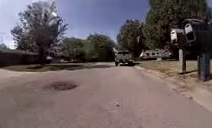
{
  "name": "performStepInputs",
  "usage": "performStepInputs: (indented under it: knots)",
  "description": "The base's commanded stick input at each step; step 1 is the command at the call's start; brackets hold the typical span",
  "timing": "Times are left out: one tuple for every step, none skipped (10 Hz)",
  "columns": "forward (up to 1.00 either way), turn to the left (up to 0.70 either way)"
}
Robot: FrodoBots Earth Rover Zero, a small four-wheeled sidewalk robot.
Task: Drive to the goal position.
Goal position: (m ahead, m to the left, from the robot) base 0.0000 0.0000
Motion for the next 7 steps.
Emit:
performStepInputs:
  knots:
    - [0.46,0.00]
    - [0.39,0.00]
    - [0.31,0.00]
    - [0.24,0.00]
    - [0.16,0.00]
    - [0.09,0.00]
    - [0.02,0.00]
